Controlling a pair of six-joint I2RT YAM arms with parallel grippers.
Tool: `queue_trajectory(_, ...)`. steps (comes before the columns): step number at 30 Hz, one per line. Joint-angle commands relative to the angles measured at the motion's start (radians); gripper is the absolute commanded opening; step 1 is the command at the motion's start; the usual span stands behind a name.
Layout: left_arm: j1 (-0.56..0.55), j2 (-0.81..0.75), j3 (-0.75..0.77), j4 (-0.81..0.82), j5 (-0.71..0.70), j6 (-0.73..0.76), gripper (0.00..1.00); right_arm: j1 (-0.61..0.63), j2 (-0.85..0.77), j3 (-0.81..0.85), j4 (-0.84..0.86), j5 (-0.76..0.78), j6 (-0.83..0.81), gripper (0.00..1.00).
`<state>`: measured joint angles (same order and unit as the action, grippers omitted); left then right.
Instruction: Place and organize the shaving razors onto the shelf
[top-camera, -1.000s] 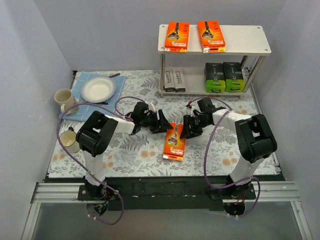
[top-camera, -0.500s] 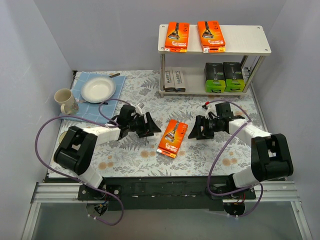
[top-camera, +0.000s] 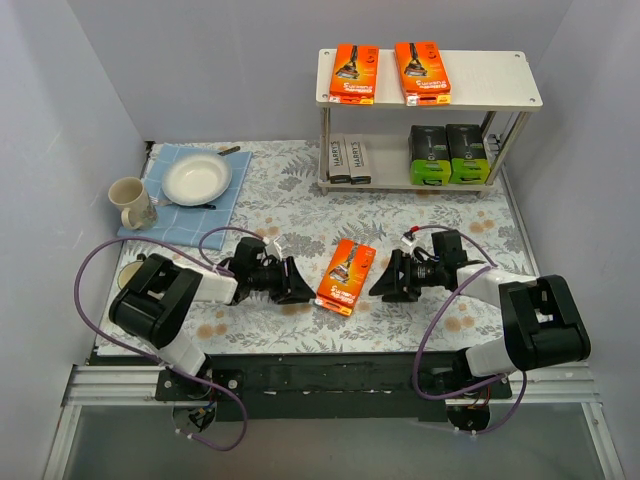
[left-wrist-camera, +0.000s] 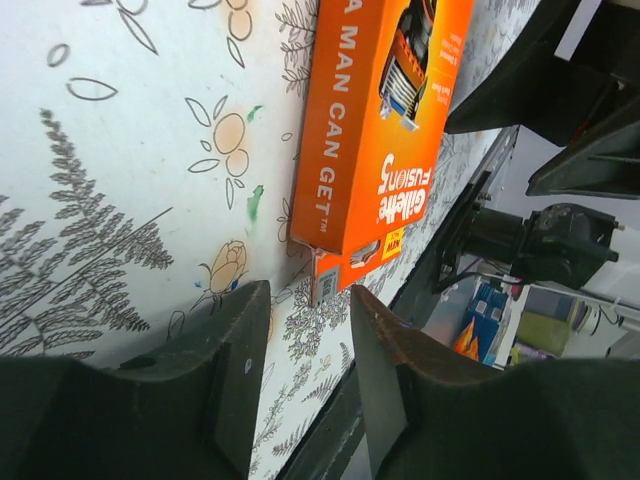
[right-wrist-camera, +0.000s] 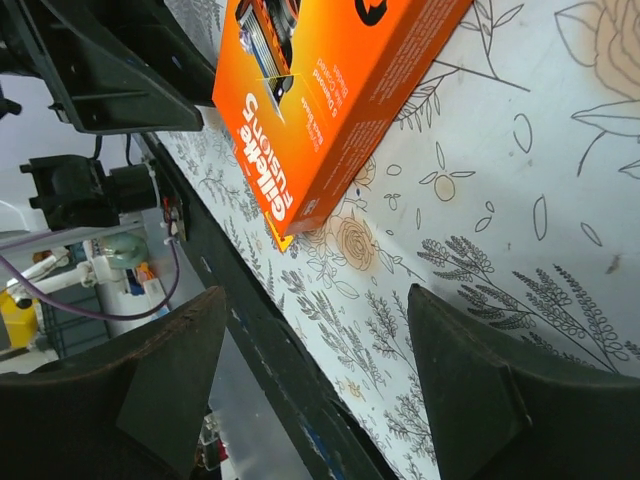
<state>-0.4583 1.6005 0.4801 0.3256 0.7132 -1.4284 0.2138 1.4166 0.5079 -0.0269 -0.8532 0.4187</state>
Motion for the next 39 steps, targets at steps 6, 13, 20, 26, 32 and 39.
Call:
queue_trajectory(6,-0.082,0.079,-0.017,0.141,0.052,-0.032,0.30,-0.002,-0.018,-0.048,0.171,-0.056,0.089,0.83)
queue_trajectory(13,-0.106,0.137,0.037,0.227,0.098,-0.127,0.01,-0.020,0.005,-0.117,0.291,-0.090,0.193,0.90)
queue_trajectory(20,-0.138,0.133,0.126,0.294,0.127,-0.277,0.00,-0.079,0.007,-0.135,0.257,-0.096,0.304,0.92)
queue_trajectory(26,-0.177,0.170,0.207,0.331,0.141,-0.328,0.00,-0.080,0.007,-0.118,0.298,-0.076,0.403,0.96)
queue_trajectory(32,-0.223,0.184,0.236,0.332,0.134,-0.326,0.00,-0.097,0.028,-0.069,0.344,-0.090,0.476,0.95)
queue_trajectory(39,-0.256,0.214,0.281,0.317,0.106,-0.308,0.00,-0.103,0.024,-0.049,0.329,-0.135,0.467,0.78)
